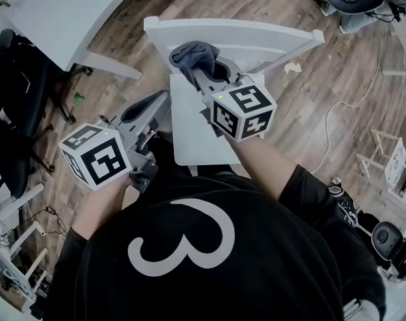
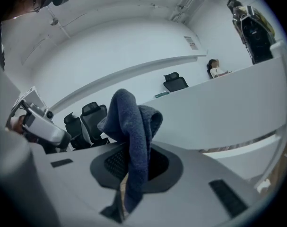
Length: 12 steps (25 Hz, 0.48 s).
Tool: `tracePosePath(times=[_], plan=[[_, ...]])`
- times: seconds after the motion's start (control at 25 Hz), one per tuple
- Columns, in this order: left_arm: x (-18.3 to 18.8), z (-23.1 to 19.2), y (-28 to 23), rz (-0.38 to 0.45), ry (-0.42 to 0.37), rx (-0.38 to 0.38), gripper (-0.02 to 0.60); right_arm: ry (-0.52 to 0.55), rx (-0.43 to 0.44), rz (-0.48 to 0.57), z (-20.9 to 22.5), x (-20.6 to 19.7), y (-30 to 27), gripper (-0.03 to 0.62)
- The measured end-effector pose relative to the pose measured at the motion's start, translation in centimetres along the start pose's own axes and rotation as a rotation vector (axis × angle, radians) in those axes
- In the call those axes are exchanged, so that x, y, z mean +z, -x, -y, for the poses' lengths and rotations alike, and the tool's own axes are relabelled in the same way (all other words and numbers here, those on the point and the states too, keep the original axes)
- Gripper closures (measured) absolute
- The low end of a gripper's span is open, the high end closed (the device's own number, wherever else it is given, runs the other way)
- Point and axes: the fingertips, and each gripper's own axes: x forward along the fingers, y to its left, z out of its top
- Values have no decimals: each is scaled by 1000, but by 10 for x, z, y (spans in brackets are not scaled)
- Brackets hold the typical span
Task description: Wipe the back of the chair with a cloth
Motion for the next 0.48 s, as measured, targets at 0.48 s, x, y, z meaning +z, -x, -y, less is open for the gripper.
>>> tracePosePath(times=[0.48], plan=[[8,-31,22,-69,1,-22,568,-19,-118,-18,-3,-18,-53,543]])
